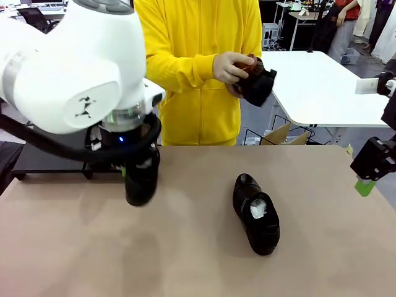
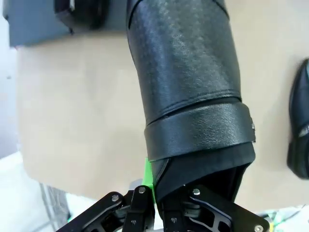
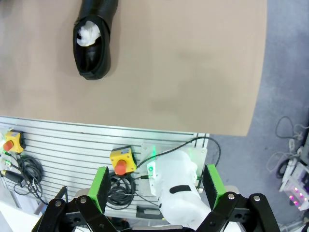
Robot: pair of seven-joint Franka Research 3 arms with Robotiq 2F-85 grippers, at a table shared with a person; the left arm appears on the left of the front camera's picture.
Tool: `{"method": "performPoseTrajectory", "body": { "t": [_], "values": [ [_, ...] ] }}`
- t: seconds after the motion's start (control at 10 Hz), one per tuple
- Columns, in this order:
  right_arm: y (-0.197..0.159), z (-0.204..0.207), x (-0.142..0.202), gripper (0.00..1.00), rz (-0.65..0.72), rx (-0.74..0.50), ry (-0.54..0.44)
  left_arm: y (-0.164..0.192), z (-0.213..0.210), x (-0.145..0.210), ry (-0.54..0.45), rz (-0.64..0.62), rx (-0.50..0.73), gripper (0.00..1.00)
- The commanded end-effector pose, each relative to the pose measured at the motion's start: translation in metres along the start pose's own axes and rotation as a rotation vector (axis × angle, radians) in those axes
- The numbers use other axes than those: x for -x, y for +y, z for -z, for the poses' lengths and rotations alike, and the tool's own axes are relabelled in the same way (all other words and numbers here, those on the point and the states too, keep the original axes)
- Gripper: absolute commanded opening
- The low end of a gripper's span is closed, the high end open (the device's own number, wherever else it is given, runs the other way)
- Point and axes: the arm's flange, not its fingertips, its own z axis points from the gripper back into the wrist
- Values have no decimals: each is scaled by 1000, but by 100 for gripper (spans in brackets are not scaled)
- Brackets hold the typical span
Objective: Organize the shoes by placing them on the stand.
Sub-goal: Place the Shoe from the middle of the table onto the Shoes Stand.
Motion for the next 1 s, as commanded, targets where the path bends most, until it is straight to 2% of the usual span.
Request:
{"method": "performPoseTrajectory", "body": {
  "t": [0.0, 0.1, 0.3, 0.4, 0.5, 0.6, 0.7, 0.9],
  "values": [
    [0, -1, -3, 100, -2, -12, -12, 8, -4, -14, -105, -74, -12, 0],
    [0, -1, -3, 100, -2, -12, -12, 0, 0, 0, 0, 0, 0, 0],
    [0, -1, -3, 100, -2, -12, -12, 0, 0, 0, 0, 0, 0, 0],
    [0, -1, -3, 100, -2, -12, -12, 5, 2, -9, -26, -6, -12, 0],
    [0, -1, -3, 100, -2, -12, -12, 13, 6, -19, -72, 20, -108, 0],
    [0, -1, -3, 100, -2, -12, -12, 17, 18, -33, -164, 115, -206, 0],
    [0, -1, -3, 100, -2, -12, -12, 21, 35, -53, -215, 193, -198, 0],
    [0, -1, -3, 100, -2, -12, -12, 23, 53, -78, -286, 242, -168, 0]
  ]
}}
